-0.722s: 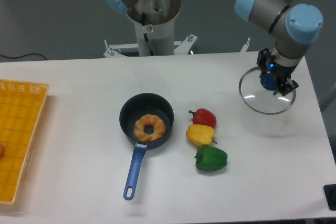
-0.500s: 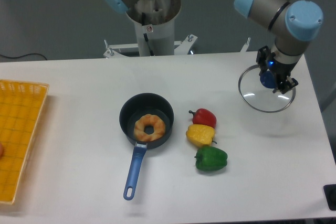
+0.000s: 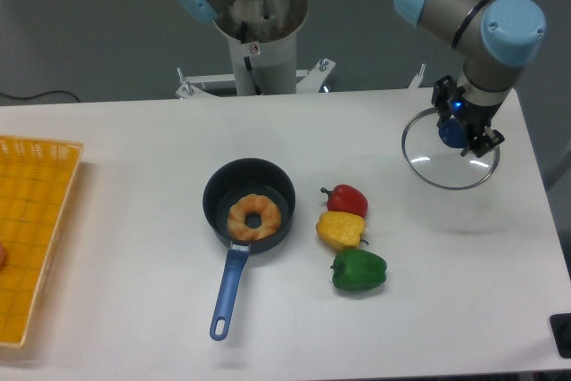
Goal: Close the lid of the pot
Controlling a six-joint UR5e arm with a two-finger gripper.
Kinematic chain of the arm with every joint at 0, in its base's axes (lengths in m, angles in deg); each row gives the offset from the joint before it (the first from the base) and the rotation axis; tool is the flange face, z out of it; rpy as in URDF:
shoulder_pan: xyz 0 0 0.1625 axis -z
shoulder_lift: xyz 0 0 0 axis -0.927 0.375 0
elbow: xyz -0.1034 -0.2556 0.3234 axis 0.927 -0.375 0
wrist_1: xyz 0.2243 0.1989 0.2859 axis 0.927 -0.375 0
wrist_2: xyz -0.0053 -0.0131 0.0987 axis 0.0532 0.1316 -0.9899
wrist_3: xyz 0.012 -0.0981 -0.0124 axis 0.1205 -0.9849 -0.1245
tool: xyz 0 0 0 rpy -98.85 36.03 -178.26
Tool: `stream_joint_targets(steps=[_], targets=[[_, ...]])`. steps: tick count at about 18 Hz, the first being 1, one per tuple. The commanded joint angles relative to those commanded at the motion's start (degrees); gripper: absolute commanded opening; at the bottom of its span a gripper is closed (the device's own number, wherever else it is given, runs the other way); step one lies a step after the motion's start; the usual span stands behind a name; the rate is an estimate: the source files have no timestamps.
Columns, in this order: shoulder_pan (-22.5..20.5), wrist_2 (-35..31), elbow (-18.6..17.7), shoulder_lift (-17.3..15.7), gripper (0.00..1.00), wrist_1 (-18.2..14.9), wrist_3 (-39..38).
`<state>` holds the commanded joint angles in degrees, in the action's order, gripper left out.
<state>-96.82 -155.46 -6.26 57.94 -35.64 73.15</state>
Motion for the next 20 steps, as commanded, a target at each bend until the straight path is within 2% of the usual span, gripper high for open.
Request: stream_joint_targets(steps=[10,20], targets=[[4.4,-0.1,-0.4,-1.2,0.56,-2.0,-6.6],[11.9,0.0,-1.3,-1.9,0.56,-2.6,-16.9]])
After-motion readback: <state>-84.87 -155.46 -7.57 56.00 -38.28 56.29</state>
